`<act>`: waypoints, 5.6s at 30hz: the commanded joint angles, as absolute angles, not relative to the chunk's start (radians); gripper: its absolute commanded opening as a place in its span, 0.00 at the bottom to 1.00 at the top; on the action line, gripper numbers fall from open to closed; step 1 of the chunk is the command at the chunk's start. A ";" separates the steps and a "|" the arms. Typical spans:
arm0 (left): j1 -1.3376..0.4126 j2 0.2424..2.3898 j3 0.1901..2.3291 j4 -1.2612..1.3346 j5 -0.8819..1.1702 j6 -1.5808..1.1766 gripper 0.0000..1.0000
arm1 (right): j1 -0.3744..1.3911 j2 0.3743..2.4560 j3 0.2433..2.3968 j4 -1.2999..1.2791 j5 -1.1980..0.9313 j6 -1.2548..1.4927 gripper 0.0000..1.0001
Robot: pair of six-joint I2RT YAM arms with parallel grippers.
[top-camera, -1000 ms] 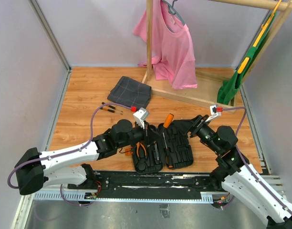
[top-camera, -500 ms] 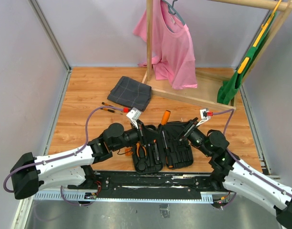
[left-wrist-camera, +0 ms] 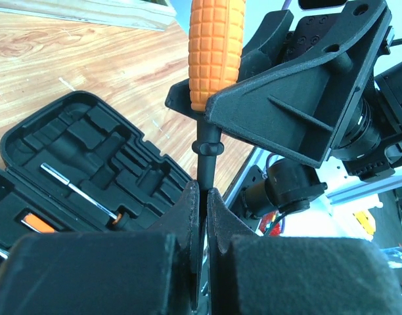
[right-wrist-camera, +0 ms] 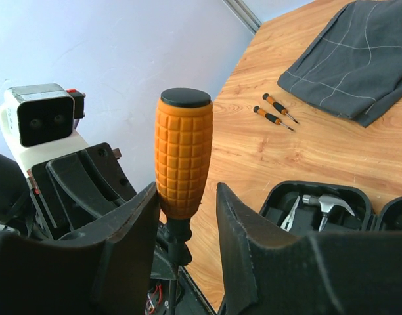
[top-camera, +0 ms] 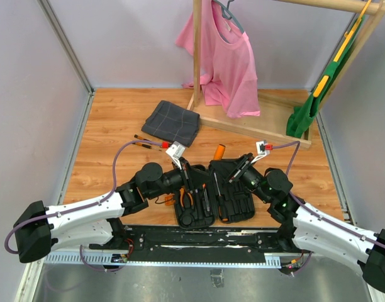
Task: Sort the tools into containers
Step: Pick up the screwdriver from the center of the board, then place the screwdriver in the storage box.
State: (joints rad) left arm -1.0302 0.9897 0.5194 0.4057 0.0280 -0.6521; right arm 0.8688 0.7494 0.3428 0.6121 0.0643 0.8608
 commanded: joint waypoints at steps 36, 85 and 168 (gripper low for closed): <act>-0.997 0.967 0.707 -0.050 -0.232 -0.509 0.63 | 0.883 0.664 0.636 -0.179 0.298 0.530 0.01; -0.548 0.904 0.824 -0.463 -0.268 -0.346 0.64 | 0.709 1.449 0.860 -0.291 0.064 0.412 0.03; -0.548 0.948 0.839 -0.468 -0.252 -0.349 0.63 | 0.698 1.330 0.740 -0.209 0.037 0.451 0.33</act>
State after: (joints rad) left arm -0.5518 0.9363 0.8337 -0.4671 -0.2504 -0.3592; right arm 0.7128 1.4445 0.7795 -0.2508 0.0570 0.4740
